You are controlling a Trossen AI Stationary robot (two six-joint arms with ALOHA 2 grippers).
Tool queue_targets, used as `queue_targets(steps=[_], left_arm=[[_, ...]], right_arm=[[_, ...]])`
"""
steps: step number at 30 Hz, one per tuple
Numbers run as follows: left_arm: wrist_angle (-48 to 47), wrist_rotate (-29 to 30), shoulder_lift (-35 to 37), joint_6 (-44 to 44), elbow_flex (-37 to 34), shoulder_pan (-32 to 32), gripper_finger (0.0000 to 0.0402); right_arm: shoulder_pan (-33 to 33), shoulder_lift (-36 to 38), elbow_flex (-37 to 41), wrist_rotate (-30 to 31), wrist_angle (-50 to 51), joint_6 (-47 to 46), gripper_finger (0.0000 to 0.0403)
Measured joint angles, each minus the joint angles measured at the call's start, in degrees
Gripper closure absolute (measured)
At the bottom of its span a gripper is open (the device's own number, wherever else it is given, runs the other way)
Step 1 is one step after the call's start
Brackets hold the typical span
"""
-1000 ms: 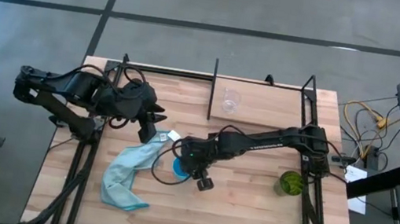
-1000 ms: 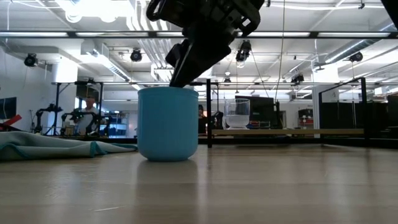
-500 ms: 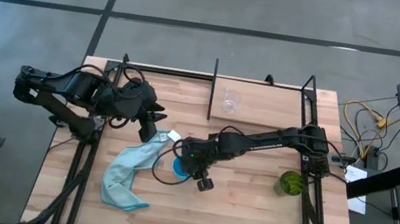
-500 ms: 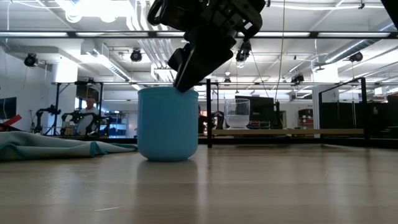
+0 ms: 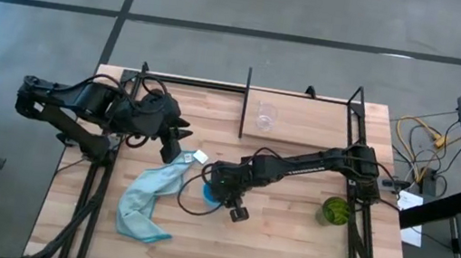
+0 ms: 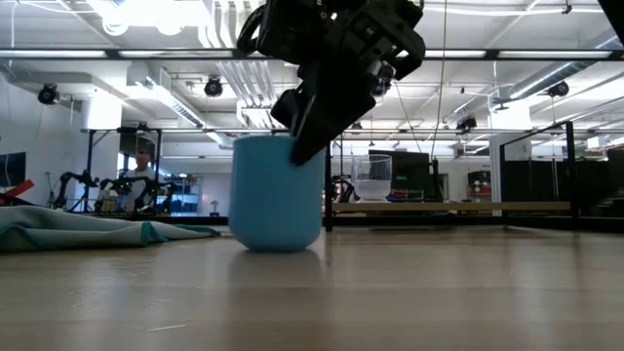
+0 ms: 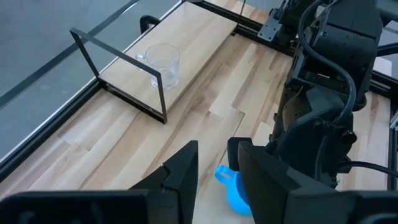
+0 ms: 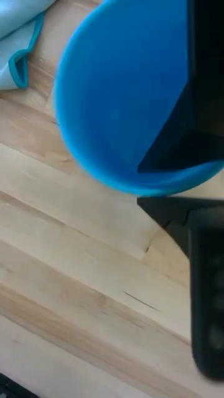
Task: Stack small to large cups/mugs on shelf
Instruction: Put the blue mug on the shelf
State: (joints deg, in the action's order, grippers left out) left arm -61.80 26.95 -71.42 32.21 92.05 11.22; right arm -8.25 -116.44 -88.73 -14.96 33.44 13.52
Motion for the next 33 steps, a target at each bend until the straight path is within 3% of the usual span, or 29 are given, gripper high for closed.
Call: queue_targets(steps=[3, 10, 20, 27, 33], left_arm=[[-0.01, 0.01, 0.0, 0.02, 0.0, -0.01, 0.0301], [-0.02, 0.01, 0.0, 0.07, 0.0, 0.0, 0.0301], [-0.04, 0.18, 0.0, 0.5, 0.02, 0.0, 0.0301], [0.33, 0.6, -0.04, 0.52, 0.02, -0.23, 0.0301], [1.72, 0.62, -0.07, 0.57, 0.02, -0.35, 0.0301]], right_arm=[[0.0, 0.0, 0.0, 0.09, -0.09, 0.07, 0.0383], [0.0, 1.79, 0.04, 1.61, 1.51, -6.51, 0.0392], [1.83, 17.5, 0.04, 18.19, 18.84, -17.94, 0.0393], [7.48, 27.37, 0.17, 23.79, 28.08, -25.57, 0.0394], [15.84, 30.77, 0.39, 24.73, 32.73, -26.71, 0.0394]])
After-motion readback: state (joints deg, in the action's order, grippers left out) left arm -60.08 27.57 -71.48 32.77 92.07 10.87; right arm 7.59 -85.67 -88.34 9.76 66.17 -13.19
